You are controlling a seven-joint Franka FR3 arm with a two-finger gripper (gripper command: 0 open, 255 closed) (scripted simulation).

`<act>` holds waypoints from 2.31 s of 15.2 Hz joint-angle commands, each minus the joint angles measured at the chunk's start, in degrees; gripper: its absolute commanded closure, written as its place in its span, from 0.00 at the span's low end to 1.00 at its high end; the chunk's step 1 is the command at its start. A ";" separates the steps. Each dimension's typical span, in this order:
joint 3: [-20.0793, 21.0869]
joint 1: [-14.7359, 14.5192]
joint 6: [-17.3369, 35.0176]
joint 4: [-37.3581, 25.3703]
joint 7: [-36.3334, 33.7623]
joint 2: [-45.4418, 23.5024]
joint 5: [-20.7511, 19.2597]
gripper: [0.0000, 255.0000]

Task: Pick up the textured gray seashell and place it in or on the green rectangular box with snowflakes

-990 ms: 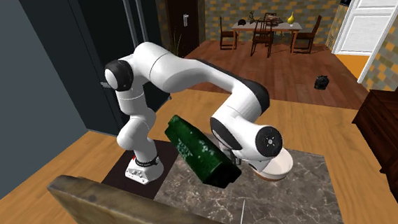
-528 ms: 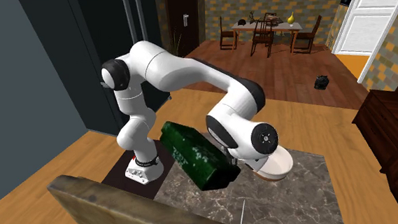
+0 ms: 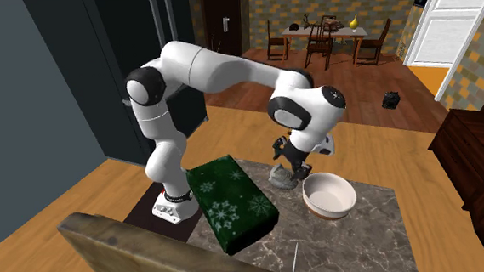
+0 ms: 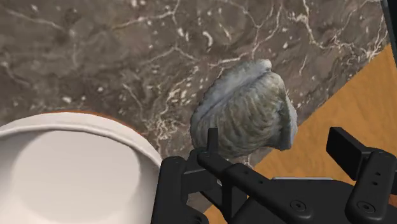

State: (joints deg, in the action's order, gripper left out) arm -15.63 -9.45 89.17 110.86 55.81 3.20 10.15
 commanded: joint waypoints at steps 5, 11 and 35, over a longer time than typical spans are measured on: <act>11.66 -9.15 19.90 18.91 12.70 15.02 -22.43 0.00; 13.61 -10.24 28.72 27.65 14.80 18.48 -28.37 0.00; 13.21 -9.97 29.26 27.81 15.21 18.24 -28.59 1.00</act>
State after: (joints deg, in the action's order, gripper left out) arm -2.46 -19.35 119.21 139.16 70.83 21.15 -18.60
